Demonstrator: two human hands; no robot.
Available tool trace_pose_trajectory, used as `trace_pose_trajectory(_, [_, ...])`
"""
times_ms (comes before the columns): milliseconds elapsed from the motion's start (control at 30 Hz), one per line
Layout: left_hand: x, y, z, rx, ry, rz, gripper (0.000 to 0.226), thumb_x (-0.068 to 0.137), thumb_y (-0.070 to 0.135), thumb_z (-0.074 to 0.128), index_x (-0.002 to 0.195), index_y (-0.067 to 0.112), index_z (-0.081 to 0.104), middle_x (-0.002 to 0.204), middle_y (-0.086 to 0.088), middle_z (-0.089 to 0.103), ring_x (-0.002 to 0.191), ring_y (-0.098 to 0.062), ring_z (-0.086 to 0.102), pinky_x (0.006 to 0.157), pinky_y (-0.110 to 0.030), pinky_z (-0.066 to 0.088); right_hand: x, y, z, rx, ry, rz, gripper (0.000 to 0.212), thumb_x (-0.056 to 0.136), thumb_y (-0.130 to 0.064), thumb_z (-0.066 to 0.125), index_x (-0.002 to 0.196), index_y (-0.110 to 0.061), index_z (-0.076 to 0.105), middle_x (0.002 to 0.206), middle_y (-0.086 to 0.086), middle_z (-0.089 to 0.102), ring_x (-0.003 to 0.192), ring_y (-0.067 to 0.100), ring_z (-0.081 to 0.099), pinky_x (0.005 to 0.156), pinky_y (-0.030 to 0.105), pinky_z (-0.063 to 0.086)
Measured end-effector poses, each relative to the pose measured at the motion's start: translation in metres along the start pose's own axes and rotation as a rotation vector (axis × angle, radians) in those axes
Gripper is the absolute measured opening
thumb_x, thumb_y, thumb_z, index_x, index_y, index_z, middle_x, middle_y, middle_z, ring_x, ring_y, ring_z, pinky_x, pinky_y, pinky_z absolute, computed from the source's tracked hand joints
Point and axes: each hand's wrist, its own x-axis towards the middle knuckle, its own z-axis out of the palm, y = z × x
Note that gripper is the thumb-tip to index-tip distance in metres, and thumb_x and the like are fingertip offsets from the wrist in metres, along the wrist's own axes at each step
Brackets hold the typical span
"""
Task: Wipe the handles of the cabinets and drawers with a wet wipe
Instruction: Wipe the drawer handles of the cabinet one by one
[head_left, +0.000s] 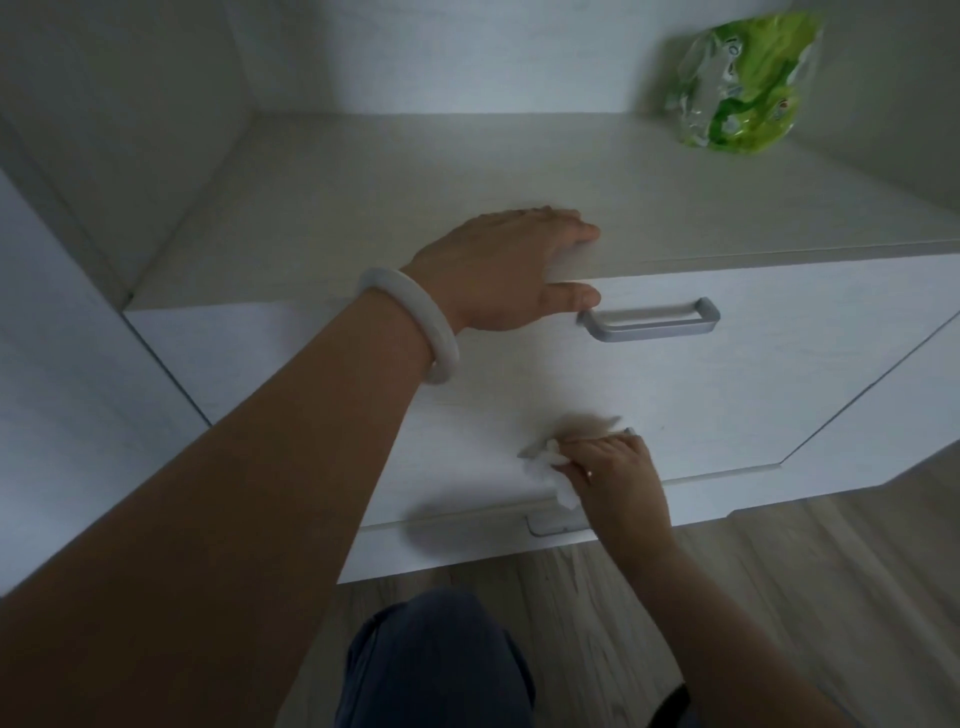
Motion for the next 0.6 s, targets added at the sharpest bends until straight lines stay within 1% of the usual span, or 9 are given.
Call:
trace_pose_trajectory(67, [0.000, 0.000, 0.000, -0.002, -0.010, 0.004, 0.069, 0.090, 0.058, 0.050, 0.149, 0.030, 0.028, 0.159, 0.006, 0.021, 0.146, -0.011, 0.019, 0.119, -0.031, 0.016, 0.000, 0.020, -0.012, -0.027, 0.019, -0.037, 0.016, 0.069, -0.014, 0.081, 0.084, -0.018, 0.077, 0.078, -0.003, 0.075, 0.071, 0.015, 0.065, 0.079, 0.026, 0.036])
trace_pose_trajectory(133, [0.001, 0.000, 0.000, 0.002, -0.012, 0.002, 0.069, 0.090, 0.057, 0.051, 0.149, 0.030, 0.028, 0.159, 0.006, 0.021, 0.146, -0.011, 0.019, 0.119, -0.030, 0.016, -0.001, 0.036, -0.024, -0.021, 0.029, 0.025, 0.021, 0.064, -0.006, 0.087, 0.080, -0.015, 0.076, 0.072, -0.001, 0.074, 0.077, 0.011, 0.055, 0.080, 0.023, 0.032])
trace_pose_trajectory(167, [0.001, 0.000, 0.000, 0.003, -0.006, 0.001, 0.069, 0.090, 0.057, 0.051, 0.149, 0.030, 0.028, 0.159, 0.006, 0.022, 0.146, -0.011, 0.019, 0.119, -0.031, 0.016, -0.001, 0.039, -0.025, -0.020, 0.022, 0.047, 0.020, 0.063, -0.005, 0.087, 0.078, -0.014, 0.076, 0.070, 0.000, 0.073, 0.080, 0.014, 0.052, 0.081, 0.022, 0.031])
trace_pose_trajectory(267, [0.002, 0.000, 0.001, -0.004, 0.010, 0.000, 0.070, 0.088, 0.058, 0.053, 0.149, 0.030, 0.030, 0.158, 0.005, 0.024, 0.146, -0.013, 0.021, 0.119, -0.033, 0.017, 0.002, 0.025, -0.015, -0.039, -0.045, 0.001, 0.019, 0.066, -0.011, 0.085, 0.081, -0.017, 0.077, 0.072, 0.000, 0.074, 0.071, 0.018, 0.065, 0.082, 0.023, 0.032])
trace_pose_trajectory(333, [0.002, 0.000, 0.001, -0.003, 0.002, -0.002, 0.070, 0.089, 0.058, 0.052, 0.149, 0.030, 0.029, 0.159, 0.005, 0.023, 0.146, -0.012, 0.020, 0.119, -0.033, 0.017, 0.000, 0.012, -0.007, -0.032, -0.092, -0.059, 0.024, 0.069, -0.017, 0.084, 0.092, -0.017, 0.076, 0.083, -0.001, 0.076, 0.075, 0.017, 0.070, 0.086, 0.025, 0.034])
trace_pose_trajectory(400, [0.001, 0.000, 0.000, -0.003, -0.014, 0.001, 0.070, 0.089, 0.057, 0.051, 0.149, 0.030, 0.028, 0.159, 0.006, 0.022, 0.146, -0.011, 0.019, 0.119, -0.033, 0.015, -0.001, 0.009, -0.005, -0.012, -0.105, -0.073, 0.025, 0.073, -0.022, 0.081, 0.097, -0.017, 0.075, 0.089, -0.003, 0.076, 0.079, 0.015, 0.070, 0.088, 0.026, 0.036])
trace_pose_trajectory(500, [-0.001, 0.001, -0.001, -0.006, -0.019, 0.000, 0.069, 0.090, 0.056, 0.051, 0.150, 0.031, 0.027, 0.159, 0.007, 0.020, 0.146, -0.010, 0.017, 0.118, -0.028, 0.014, 0.000, 0.022, -0.013, -0.024, -0.098, -0.045, 0.019, 0.081, -0.032, 0.067, 0.089, -0.018, 0.076, 0.079, -0.002, 0.075, 0.072, 0.018, 0.068, 0.083, 0.025, 0.037])
trace_pose_trajectory(533, [0.000, 0.001, -0.002, -0.007, -0.019, -0.002, 0.069, 0.090, 0.055, 0.051, 0.150, 0.031, 0.027, 0.159, 0.007, 0.020, 0.146, -0.010, 0.017, 0.117, -0.028, 0.013, 0.002, 0.030, -0.017, -0.025, -0.098, -0.011, 0.020, 0.082, -0.032, 0.063, 0.083, -0.017, 0.077, 0.074, -0.001, 0.074, 0.069, 0.021, 0.067, 0.082, 0.024, 0.036])
trace_pose_trajectory(600, [-0.001, 0.001, -0.001, -0.008, -0.022, -0.003, 0.068, 0.090, 0.056, 0.051, 0.150, 0.031, 0.027, 0.159, 0.008, 0.020, 0.146, -0.009, 0.017, 0.118, -0.028, 0.013, 0.002, 0.042, -0.025, -0.027, -0.097, 0.075, 0.009, 0.081, -0.020, 0.070, 0.080, -0.015, 0.077, 0.070, 0.001, 0.073, 0.073, 0.025, 0.063, 0.079, 0.025, 0.038])
